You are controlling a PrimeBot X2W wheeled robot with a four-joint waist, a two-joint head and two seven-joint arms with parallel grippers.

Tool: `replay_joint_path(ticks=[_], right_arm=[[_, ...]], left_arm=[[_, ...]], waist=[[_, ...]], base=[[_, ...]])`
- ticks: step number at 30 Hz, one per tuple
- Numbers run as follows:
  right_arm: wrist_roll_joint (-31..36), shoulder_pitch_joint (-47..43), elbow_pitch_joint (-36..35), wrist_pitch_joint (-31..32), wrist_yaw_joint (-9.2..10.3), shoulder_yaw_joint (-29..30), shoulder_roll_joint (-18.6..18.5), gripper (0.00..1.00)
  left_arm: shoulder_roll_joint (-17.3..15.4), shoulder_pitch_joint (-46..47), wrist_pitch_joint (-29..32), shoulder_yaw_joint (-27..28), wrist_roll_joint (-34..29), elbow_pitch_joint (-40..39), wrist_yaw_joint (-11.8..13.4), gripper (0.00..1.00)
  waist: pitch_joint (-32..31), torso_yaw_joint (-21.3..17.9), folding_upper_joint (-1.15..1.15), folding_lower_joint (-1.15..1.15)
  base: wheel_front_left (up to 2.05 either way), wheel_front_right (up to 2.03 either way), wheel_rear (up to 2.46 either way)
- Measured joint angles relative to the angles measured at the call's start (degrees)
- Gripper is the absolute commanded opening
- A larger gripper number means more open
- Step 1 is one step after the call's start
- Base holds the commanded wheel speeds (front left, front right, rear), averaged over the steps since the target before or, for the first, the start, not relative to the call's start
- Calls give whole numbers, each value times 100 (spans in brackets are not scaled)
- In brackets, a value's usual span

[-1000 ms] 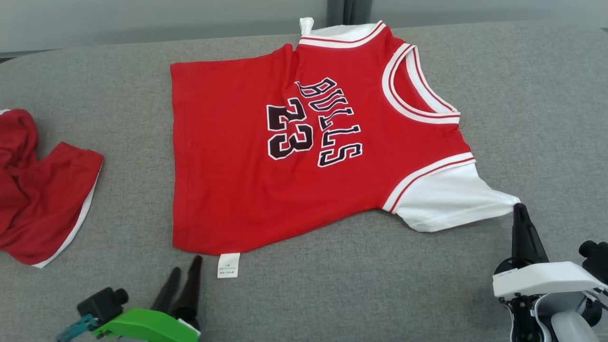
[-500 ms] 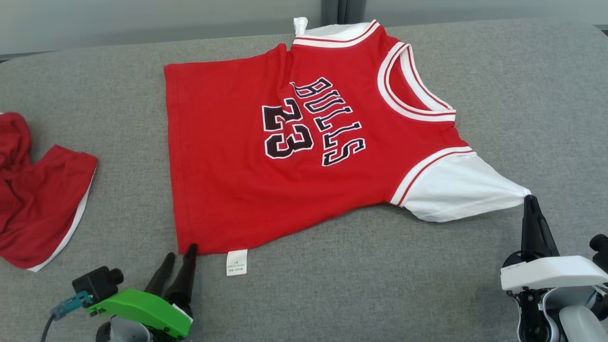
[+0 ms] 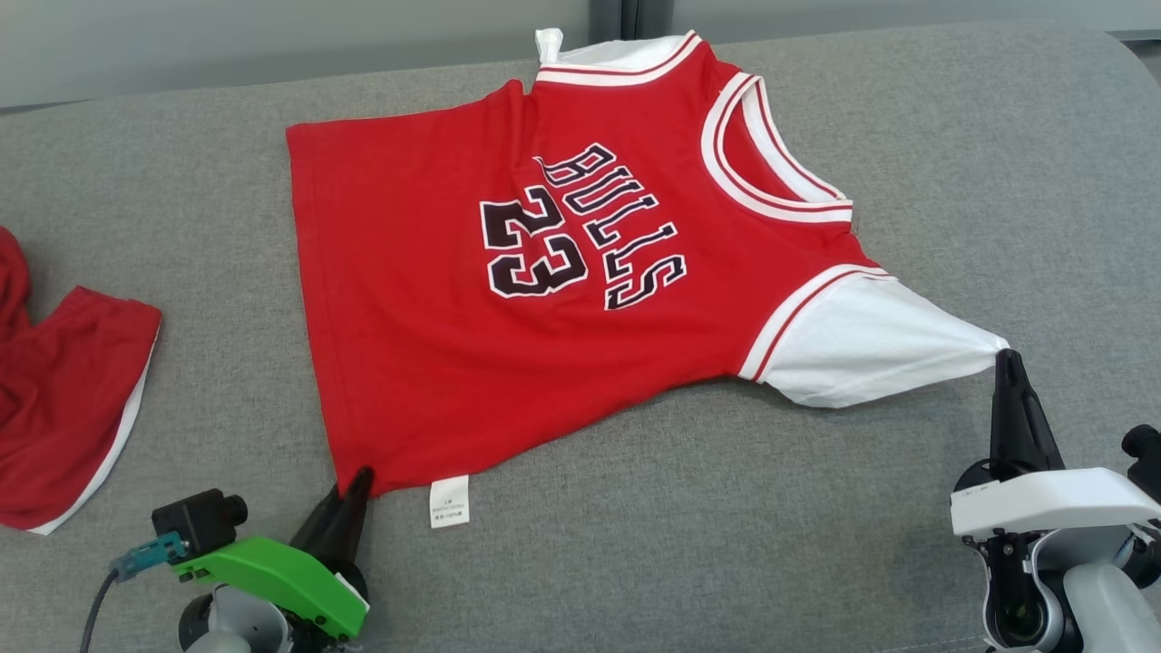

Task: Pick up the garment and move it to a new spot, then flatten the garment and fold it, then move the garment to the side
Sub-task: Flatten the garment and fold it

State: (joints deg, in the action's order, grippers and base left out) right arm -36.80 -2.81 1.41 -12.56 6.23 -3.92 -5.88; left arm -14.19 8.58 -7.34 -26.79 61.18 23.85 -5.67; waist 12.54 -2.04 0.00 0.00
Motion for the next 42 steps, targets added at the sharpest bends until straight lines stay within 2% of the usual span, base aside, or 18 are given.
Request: replay_joint_path(ticks=[1,8,11,13,15,19,24,27,30,32,35,39,42], right_arm=[[0,0,0,0,0,0,3,0],[-23,151,-51,0,-10,-4,41,0],[-287,265,-347,-3,-74,123,101,0],[-554,318,-622,-11,-160,283,149,0],[-906,372,-967,-59,-246,487,211,0],[-1473,480,-1791,-111,-434,917,240,0],[-2051,621,-3153,-181,-635,1456,253,0],[-2342,751,-4055,-202,-698,1603,259,0],[-2581,979,-4773,-203,-671,1685,257,0],[-2674,1204,-4971,-129,-557,1625,244,0],[-2673,1551,-4751,300,-255,1330,70,0],[-2651,2229,-3328,837,129,713,42,0],[-2348,2864,-2014,1063,222,275,135,0]], left_arm=[[19,17,29,-31,9,9,-30,1],[99,18,316,-146,382,-87,-90,0],[218,-2,428,-31,918,-541,-119,0],[304,-2,453,65,1234,-1046,-146,0],[257,1,477,153,1530,-1759,-145,0],[31,84,371,355,1811,-3439,-145,0],[-293,236,172,912,2041,-5295,-145,0],[-445,235,257,1005,2086,-6138,-145,0],[-605,234,519,1026,2224,-6503,-137,0],[-831,255,780,1027,2337,-6578,36,0],[-1072,520,1163,1068,2576,-6119,532,0],[-1435,1157,1607,1148,2566,-4707,1249,0],[-1399,1852,1694,1172,2306,-3594,1478,0]], waist=[[3,-3,0,0],[-24,-33,0,0],[-65,-63,0,0],[-95,-75,0,0],[-121,-82,0,0],[-155,-93,0,1],[-211,-126,0,0],[-205,-167,0,0],[-135,-195,0,0],[-61,-206,0,0],[95,-216,0,0],[357,-207,0,1],[573,-191,0,1]], base=[[0,0,0],[0,0,0],[0,0,0],[0,0,0],[0,0,0],[0,0,0],[0,0,0],[0,0,0],[0,0,0],[0,0,0],[0,0,0],[0,0,0],[0,0,0]])
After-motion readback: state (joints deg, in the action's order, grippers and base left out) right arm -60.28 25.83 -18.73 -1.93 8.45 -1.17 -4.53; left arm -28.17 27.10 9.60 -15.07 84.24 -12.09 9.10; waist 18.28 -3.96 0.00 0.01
